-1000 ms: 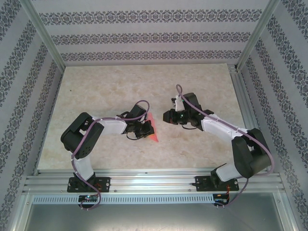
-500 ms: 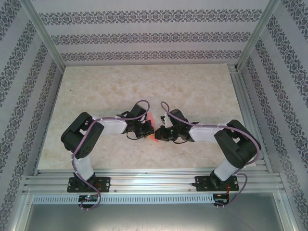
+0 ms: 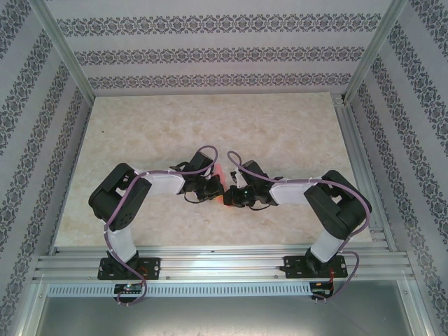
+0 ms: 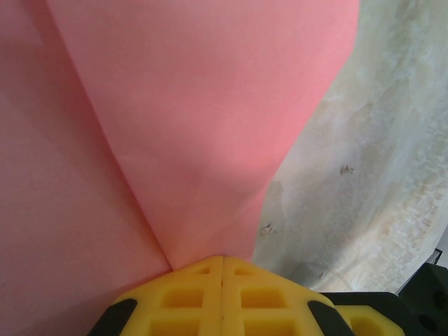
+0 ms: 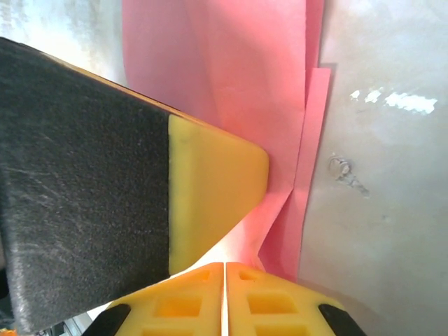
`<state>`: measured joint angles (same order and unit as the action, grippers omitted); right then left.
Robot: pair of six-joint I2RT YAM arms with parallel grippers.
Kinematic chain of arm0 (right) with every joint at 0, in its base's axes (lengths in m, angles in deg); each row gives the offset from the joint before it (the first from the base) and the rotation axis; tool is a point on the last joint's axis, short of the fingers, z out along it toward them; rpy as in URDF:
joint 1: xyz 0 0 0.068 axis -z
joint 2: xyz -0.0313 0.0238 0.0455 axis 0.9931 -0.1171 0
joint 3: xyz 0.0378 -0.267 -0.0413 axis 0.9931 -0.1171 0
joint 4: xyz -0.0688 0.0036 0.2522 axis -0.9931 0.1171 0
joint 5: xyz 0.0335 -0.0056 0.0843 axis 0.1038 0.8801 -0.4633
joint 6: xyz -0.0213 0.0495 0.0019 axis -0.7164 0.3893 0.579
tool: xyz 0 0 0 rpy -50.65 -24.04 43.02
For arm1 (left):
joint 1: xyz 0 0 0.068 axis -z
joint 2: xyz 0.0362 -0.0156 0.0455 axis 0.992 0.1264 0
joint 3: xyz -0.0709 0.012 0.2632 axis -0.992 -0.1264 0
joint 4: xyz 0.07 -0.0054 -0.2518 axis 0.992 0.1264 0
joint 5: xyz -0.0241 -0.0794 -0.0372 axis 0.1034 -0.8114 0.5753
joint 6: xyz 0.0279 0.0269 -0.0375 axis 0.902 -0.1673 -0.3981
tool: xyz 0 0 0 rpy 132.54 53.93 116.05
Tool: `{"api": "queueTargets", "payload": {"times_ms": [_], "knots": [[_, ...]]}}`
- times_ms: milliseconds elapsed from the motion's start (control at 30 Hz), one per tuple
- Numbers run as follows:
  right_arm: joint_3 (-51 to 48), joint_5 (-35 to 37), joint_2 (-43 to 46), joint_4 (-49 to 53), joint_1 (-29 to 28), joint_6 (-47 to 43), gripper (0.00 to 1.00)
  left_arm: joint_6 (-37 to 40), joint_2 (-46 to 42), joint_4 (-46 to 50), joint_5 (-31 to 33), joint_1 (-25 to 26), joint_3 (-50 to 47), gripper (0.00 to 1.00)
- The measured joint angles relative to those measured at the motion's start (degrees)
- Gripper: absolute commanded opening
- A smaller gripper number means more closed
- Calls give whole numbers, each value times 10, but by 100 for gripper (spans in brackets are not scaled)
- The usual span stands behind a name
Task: Fold a paper plane with a square sheet of paper (fold left side to right side)
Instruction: Fourth fold the wing at the center of the table.
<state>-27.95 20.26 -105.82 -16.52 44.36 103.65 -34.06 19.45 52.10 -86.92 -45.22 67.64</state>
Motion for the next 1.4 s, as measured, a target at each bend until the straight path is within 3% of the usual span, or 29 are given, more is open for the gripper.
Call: {"api": "queueTargets", "payload": {"times_ms": [433, 800, 1100, 1400], "knots": [[-40, -2, 4, -49, -1, 4, 11, 4, 3, 9, -2, 0, 7, 0], [-99, -22, 83, -50, 10, 31, 11, 10, 5, 20, -2, 0, 13, 0], [-57, -32, 19, -142, 15, -2, 9, 12, 5, 20, 0, -2, 13, 0], [-43, -7, -16, -129, 11, -73, 10, 13, 5, 21, 0, -3, 13, 0]]}}
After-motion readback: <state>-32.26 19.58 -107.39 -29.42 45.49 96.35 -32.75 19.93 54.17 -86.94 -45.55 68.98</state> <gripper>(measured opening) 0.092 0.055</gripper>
